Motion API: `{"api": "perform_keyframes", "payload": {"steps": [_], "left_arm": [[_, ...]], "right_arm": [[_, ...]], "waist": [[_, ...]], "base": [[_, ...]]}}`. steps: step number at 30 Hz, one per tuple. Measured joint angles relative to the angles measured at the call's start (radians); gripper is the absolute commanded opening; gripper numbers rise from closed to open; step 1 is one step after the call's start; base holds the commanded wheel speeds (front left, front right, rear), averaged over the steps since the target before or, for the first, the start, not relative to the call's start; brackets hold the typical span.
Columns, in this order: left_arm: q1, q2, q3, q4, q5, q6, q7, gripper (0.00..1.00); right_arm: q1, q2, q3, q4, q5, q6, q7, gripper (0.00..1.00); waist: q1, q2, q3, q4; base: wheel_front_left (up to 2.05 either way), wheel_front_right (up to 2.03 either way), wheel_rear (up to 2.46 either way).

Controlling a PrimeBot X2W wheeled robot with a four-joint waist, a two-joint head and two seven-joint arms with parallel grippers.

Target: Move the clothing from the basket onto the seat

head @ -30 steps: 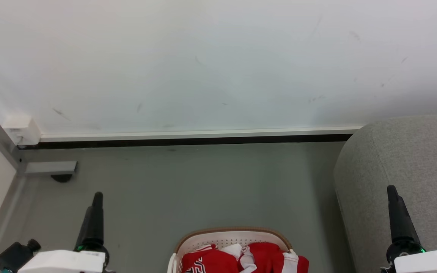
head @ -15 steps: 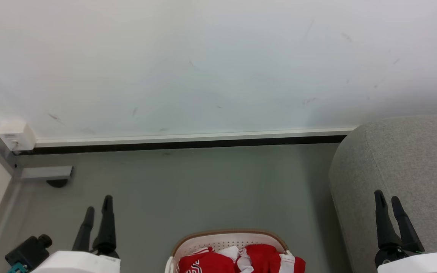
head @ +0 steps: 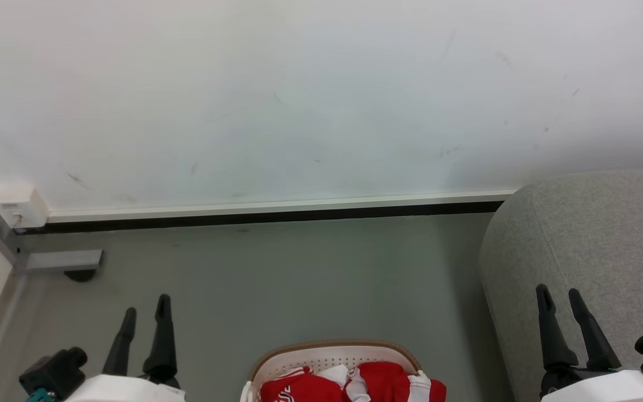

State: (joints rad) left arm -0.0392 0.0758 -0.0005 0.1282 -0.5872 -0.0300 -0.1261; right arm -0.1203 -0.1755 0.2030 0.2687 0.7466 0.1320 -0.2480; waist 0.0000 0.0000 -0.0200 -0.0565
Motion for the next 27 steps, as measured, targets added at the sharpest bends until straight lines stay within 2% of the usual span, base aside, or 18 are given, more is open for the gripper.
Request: {"api": "perform_keyframes", "payload": {"steps": [27], "left_arm": [[0.003, 0.002, -0.016, 0.003, 0.268, -0.018, -0.069, 1.0]], "right_arm": [[-0.012, 0.049, -0.017, 0.045, -0.245, 0.0, -0.008, 1.0]], "waist": [[0.0, 0.0, -0.003, -0.016]], "base": [[0.0, 0.0, 0.0]]}}
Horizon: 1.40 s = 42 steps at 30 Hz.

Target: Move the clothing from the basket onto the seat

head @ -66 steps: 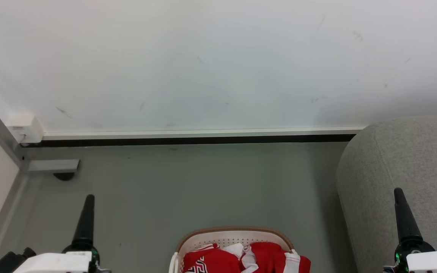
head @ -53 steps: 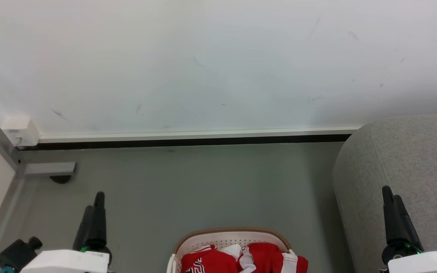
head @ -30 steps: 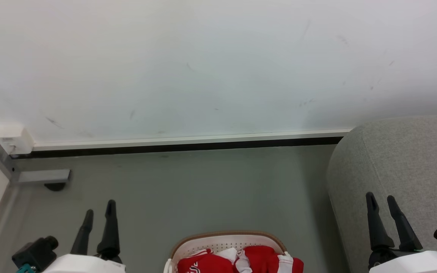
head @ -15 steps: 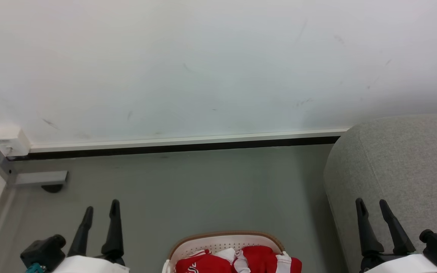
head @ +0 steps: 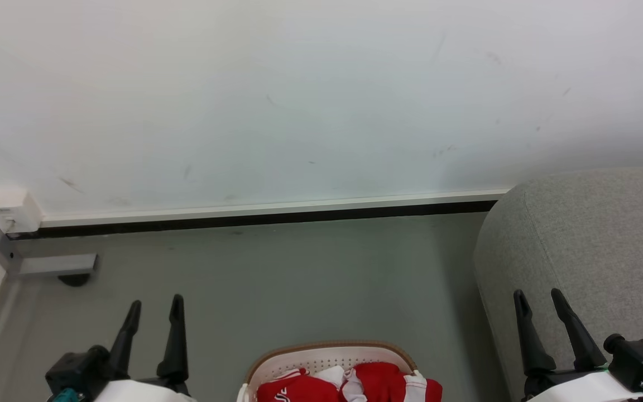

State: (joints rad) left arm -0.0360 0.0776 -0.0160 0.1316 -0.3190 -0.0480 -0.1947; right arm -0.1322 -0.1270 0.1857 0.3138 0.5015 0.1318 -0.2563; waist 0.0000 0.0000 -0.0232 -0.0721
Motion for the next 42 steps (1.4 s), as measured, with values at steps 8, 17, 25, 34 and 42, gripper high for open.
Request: {"api": "perform_keyframes", "payload": {"steps": [8, 17, 25, 34, 42], "left_arm": [[0.0, 0.0, -0.001, 0.008, 0.068, -0.006, -0.016, 1.0], [0.0, -0.001, -0.002, 0.01, 0.142, -0.014, -0.029, 1.0], [0.0, -0.003, 0.001, 0.007, 0.201, -0.022, -0.046, 1.0], [-0.001, -0.006, 0.004, 0.002, 0.264, -0.026, -0.063, 1.0], [-0.001, -0.011, 0.011, 0.002, 0.276, -0.032, -0.069, 1.0]], "right_arm": [[0.002, 0.016, -0.004, -0.016, -0.05, 0.0, 0.0, 1.0], [0.003, 0.032, -0.02, -0.016, -0.132, 0.0, -0.001, 1.0], [0.002, 0.045, -0.029, -0.012, -0.198, 0.0, -0.001, 1.0], [0.001, 0.064, -0.041, -0.004, -0.267, 0.0, -0.002, 1.0], [0.001, 0.069, -0.045, -0.004, -0.282, 0.0, -0.002, 1.0]], "waist": [[0.0, 0.0, 0.001, -0.001], [0.0, 0.0, 0.002, -0.007], [0.0, 0.0, 0.002, -0.013], [0.0, 0.0, 0.002, -0.018], [0.0, 0.0, 0.002, -0.021]], "base": [[0.0, 0.0, 0.0], [0.0, 0.0, 0.0], [0.0, 0.0, 0.0], [0.0, 0.0, 0.0], [0.0, 0.0, 0.0]]}}
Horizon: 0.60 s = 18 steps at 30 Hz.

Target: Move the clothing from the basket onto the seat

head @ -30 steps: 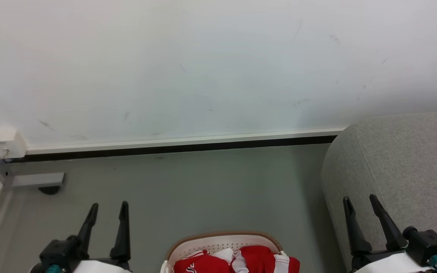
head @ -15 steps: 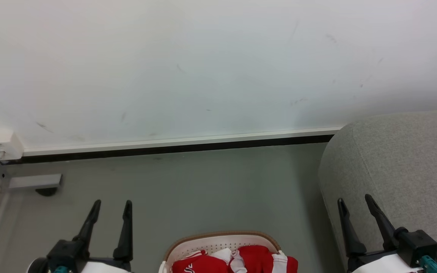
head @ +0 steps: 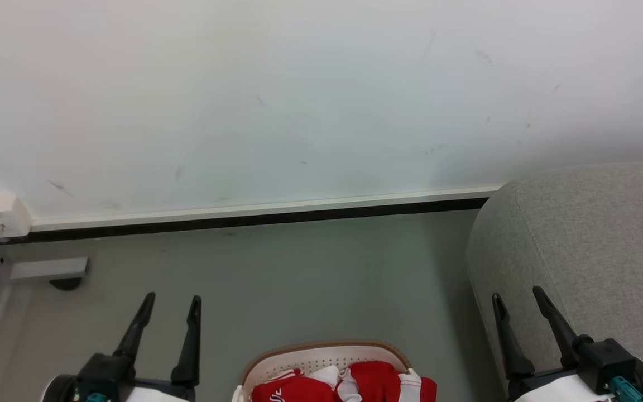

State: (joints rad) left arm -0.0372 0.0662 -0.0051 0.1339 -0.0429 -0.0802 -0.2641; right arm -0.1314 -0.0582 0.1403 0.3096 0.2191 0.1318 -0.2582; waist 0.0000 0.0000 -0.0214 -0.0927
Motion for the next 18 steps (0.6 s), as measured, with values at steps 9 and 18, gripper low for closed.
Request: {"api": "perform_keyframes", "payload": {"steps": [9, 18], "left_arm": [[0.0, -0.004, 0.005, 0.02, -0.002, -0.012, 0.0, 1.0], [-0.022, 0.0, -0.033, 0.114, -0.005, -0.034, 0.0, 1.0]], "right_arm": [[-0.001, 0.002, 0.001, -0.001, 0.0, 0.0, 0.0, 1.0], [-0.019, -0.004, 0.002, -0.009, 0.027, 0.0, -0.002, 1.0]], "waist": [[0.0, 0.0, 0.007, -0.007], [0.0, 0.0, 0.038, -0.06]], "base": [[0.0, 0.0, 0.0], [0.0, 0.0, 0.0]]}}
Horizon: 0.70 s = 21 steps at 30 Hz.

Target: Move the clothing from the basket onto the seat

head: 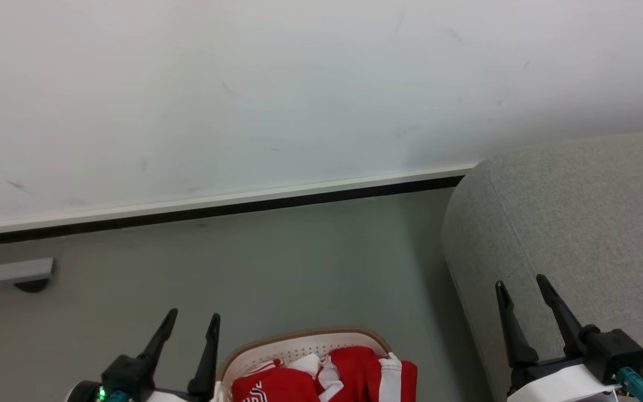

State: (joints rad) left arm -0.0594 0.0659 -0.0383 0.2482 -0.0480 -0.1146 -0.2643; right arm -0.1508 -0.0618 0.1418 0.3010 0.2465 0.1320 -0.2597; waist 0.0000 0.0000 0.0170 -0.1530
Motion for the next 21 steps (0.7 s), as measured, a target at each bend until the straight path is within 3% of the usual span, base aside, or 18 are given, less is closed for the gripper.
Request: {"api": "perform_keyframes", "payload": {"steps": [9, 13, 21], "left_arm": [[-0.087, 0.058, -0.079, 0.179, 0.023, -0.012, 0.0, 1.0], [-0.149, 0.097, -0.147, 0.326, 0.039, -0.014, 0.0, 1.0], [-0.344, 0.157, -0.416, 0.615, 0.01, -0.017, 0.044, 1.0]], "right_arm": [[-0.031, 0.003, -0.03, -0.037, 0.031, 0.0, 0.0, 1.0], [-0.054, 0.01, -0.035, -0.062, 0.044, 0.0, 0.0, 1.0], [-0.1, 0.013, -0.05, -0.125, 0.053, 0.0, 0.0, 1.0]], "waist": [[0.0, 0.0, 0.098, -0.084], [0.0001, 0.0, 0.157, -0.126], [0.0001, 0.0, 0.289, -0.2]], "base": [[0.0, 0.0, 0.0], [0.0, 0.0, 0.0], [0.0, 0.0, 0.0]]}}
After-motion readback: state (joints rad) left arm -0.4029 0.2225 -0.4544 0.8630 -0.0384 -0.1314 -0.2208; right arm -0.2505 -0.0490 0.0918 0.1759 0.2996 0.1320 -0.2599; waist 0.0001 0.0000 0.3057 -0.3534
